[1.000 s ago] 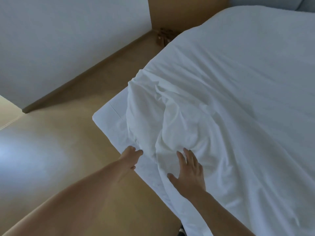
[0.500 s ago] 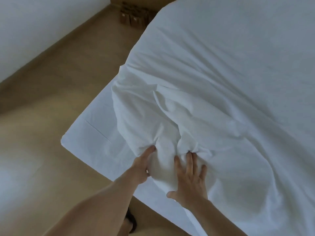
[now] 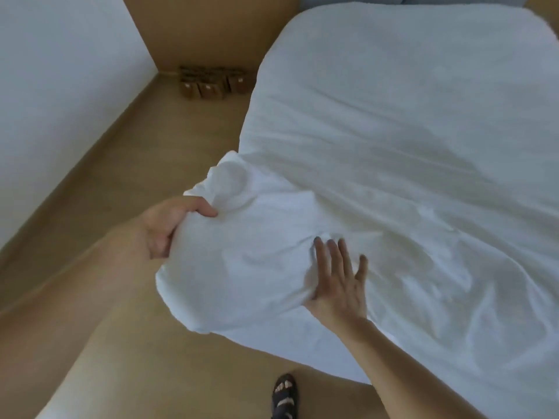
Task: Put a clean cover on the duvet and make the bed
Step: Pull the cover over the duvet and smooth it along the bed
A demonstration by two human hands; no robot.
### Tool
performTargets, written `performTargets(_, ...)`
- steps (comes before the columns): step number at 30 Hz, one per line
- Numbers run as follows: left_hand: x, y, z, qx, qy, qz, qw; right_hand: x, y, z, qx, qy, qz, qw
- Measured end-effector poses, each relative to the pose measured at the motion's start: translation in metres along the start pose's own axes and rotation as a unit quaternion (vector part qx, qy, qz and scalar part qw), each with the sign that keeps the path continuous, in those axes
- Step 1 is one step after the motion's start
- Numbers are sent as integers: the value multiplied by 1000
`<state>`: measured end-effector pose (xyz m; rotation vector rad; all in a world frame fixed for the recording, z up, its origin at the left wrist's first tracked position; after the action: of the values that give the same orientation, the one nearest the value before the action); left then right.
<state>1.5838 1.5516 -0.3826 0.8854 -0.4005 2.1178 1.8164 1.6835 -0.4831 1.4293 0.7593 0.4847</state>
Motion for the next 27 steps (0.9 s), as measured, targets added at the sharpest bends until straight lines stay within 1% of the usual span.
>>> performTargets(1, 3, 28, 8, 5, 1, -19, 1000, -19, 7, -5, -2, 0, -24, 1000)
performTargets(2, 2, 53, 12, 10, 9, -33, 999, -41, 12, -7, -34, 11, -49, 998)
performTargets(4, -4, 94, 10, 28, 32, -57, 997, -87, 9, 6, -137, 37, -91, 986)
performTargets(6, -21, 127, 0, 49, 49, -77, 995, -130, 5, 27, -213, 46, -144, 965)
performTargets(8, -38, 157, -13, 56, 57, -100, 992, -166, 6, 38, -227, 31, -194, 954)
performTargets(9, -46, 171, -22, 41, 62, -116, 990, -181, 7, 40, -222, 20, -205, 953)
performTargets(12, -73, 222, -51, -18, 77, -128, 989, -210, -7, 49, -154, -26, -224, 962)
performTargets(13, -88, 245, -62, -20, 86, -147, 985, -220, -28, 61, -169, -39, -223, 959)
performTargets(14, -109, 267, -71, -10, 97, -187, 977, -230, -60, 79, -215, -49, -210, 953)
performTargets(16, -168, 309, -80, 25, 117, -282, 952, -252, -129, 126, -351, -78, -175, 916)
performTargets(17, -200, 328, -84, 47, 126, -306, 942, -261, -156, 145, -398, -94, -167, 897)
performTargets(18, -228, 339, -84, 59, 137, -310, 939, -267, -175, 154, -415, -104, -160, 890)
performTargets(20, -263, 353, -91, 78, 145, -274, 947, -269, -199, 156, -387, -125, -163, 899)
performTargets(22, -278, 355, -97, 64, 157, -268, 949, -262, -216, 166, -335, -165, -168, 912)
performTargets(23, -286, 354, -101, 46, 166, -269, 948, -260, -227, 177, -324, -186, -173, 911)
performTargets(25, -302, 340, -92, -9, 187, -280, 942, -265, -248, 205, -329, -226, -209, 893)
performTargets(27, -306, 332, -80, -76, 196, -244, 947, -271, -249, 217, -312, -232, -227, 893)
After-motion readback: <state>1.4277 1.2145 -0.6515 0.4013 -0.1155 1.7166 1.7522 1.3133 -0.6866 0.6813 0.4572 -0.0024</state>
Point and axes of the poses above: each hand's wrist, its own z-axis away from the middle knuckle, its own y-axis out of the back of the hand, x = y × z, the point moved 9 cm from there along -z, towards the middle knuckle, and after that the axes turned 3 degrees about z, right-handed, at the moved point
